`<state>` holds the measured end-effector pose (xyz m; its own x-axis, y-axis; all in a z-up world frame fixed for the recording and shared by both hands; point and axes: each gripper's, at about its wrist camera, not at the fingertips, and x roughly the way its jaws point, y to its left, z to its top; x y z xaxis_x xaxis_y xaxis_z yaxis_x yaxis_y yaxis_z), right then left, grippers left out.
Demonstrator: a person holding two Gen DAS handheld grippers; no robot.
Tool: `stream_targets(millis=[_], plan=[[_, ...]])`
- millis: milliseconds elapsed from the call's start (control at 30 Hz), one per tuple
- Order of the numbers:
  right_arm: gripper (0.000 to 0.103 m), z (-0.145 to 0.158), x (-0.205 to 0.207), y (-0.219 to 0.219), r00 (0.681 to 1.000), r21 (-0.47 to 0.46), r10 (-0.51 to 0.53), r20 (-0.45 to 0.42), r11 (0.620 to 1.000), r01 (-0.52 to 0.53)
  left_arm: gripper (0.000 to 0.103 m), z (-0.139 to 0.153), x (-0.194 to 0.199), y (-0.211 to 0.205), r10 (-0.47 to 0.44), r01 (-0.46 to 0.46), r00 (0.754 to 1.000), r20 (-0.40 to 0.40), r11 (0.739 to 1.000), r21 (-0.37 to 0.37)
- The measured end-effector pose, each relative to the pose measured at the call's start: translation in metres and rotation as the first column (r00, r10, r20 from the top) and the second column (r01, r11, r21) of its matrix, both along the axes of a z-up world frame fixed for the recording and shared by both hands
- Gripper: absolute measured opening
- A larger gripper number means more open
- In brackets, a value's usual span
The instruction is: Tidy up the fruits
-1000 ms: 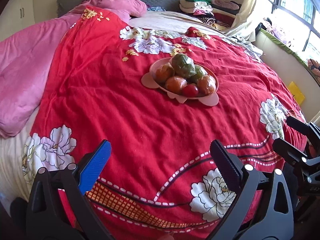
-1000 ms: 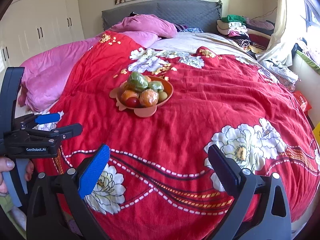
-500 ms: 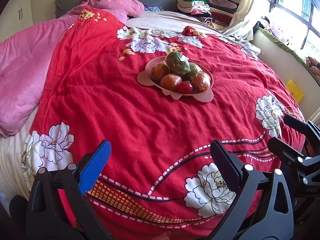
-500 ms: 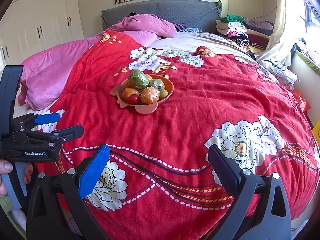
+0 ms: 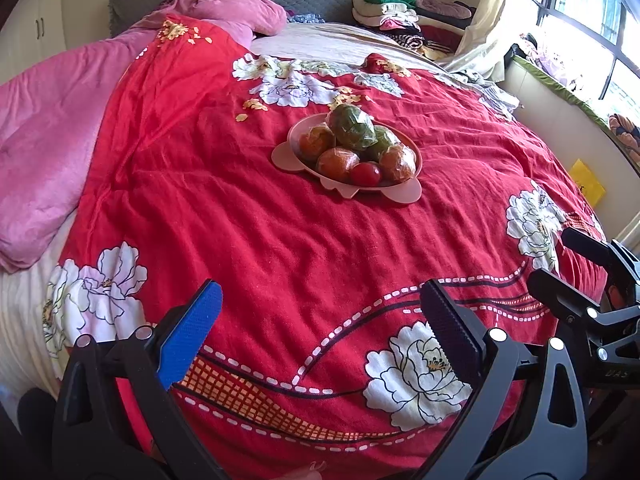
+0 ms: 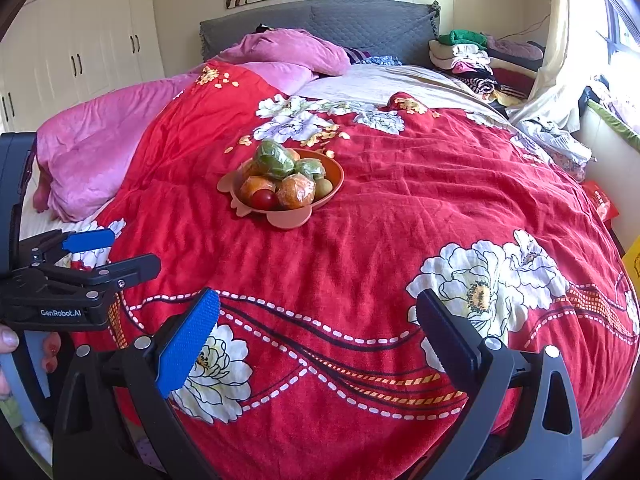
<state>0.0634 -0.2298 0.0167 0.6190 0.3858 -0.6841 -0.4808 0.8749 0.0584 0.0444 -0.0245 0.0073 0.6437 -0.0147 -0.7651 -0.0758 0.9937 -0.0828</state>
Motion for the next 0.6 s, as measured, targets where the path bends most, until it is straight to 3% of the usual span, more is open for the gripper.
stream_targets(millis=[600], plan=[[0.098, -0.0013, -0.0002, 0.001, 1.0, -0.001, 0.0, 0.001, 1.0, 0.0, 0.093, 0.0022, -0.0023, -0.0002, 0.001, -0.001, 1.0, 0.0, 1.0, 0.007]])
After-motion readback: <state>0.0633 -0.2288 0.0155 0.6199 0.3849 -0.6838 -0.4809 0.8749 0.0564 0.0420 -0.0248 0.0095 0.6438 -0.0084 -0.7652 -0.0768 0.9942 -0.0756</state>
